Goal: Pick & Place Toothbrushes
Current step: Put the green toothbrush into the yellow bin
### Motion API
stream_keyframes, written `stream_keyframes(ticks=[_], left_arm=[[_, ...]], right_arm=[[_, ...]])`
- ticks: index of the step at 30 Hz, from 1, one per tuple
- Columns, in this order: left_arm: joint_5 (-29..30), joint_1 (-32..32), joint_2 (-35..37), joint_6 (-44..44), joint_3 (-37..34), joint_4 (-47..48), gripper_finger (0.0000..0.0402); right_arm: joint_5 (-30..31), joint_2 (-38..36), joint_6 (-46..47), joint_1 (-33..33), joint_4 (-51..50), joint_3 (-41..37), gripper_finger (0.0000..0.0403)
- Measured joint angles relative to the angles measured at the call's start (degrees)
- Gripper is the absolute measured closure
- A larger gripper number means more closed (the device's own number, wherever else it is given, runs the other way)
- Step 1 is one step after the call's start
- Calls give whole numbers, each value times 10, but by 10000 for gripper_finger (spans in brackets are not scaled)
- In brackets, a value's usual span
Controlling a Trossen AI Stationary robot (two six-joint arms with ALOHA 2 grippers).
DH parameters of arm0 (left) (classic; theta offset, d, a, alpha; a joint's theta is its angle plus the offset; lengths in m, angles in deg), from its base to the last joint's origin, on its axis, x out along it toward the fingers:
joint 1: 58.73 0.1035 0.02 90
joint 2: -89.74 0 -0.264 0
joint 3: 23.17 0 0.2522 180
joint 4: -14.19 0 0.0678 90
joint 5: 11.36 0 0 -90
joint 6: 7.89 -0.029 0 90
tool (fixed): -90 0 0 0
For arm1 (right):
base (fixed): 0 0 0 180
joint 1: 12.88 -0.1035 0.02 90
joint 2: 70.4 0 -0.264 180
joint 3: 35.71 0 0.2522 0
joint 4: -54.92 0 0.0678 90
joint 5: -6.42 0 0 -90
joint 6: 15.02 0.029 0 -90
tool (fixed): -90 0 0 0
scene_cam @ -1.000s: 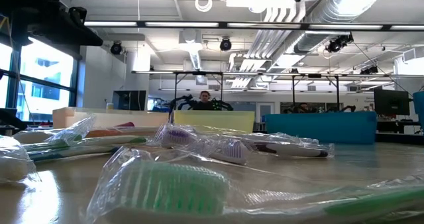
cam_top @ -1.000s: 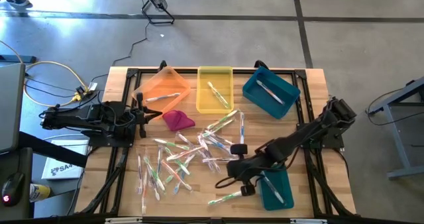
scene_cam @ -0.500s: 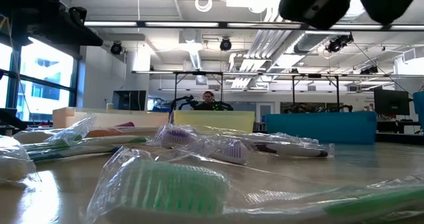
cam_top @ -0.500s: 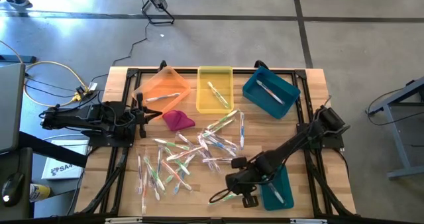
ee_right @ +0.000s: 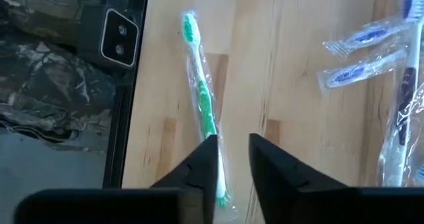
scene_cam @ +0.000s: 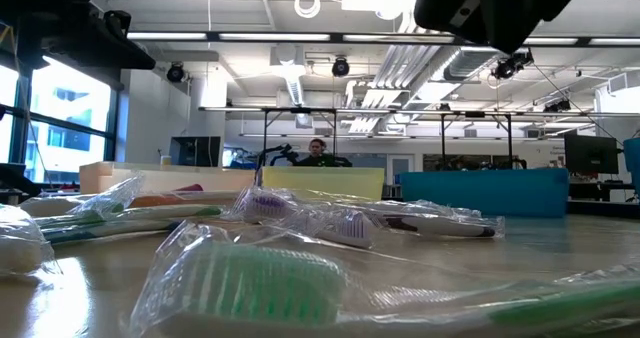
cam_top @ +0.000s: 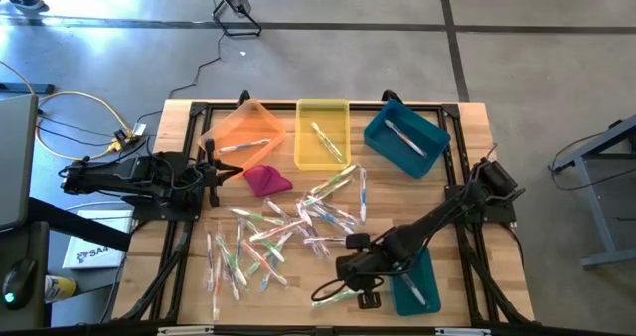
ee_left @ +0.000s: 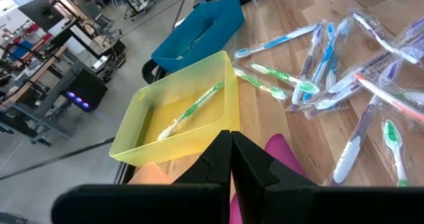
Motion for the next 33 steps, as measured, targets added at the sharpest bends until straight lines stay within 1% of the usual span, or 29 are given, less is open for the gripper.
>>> stream_keyframes(ticks=[4,7,11,18,24,29,33], left_arm=[[0,0,0,0,0,0,398],[0,0,0,0,0,0,398],[0,0,0,0,0,0,398],[0,0,0,0,0,0,398],[0,0,0,0,0,0,398],[0,0,0,-1,0,0,398],[0,0,0,-2,0,0,398]], right_arm=[[0,0,-16,-7,-1,0,278],[16,0,-19,-16,-1,0,266],[30,0,-19,-23,2,-2,264],[30,0,-14,-25,68,-48,265],[31,0,-5,-24,101,-80,265],[31,0,12,-26,121,-103,265],[47,0,11,-34,125,-107,266]])
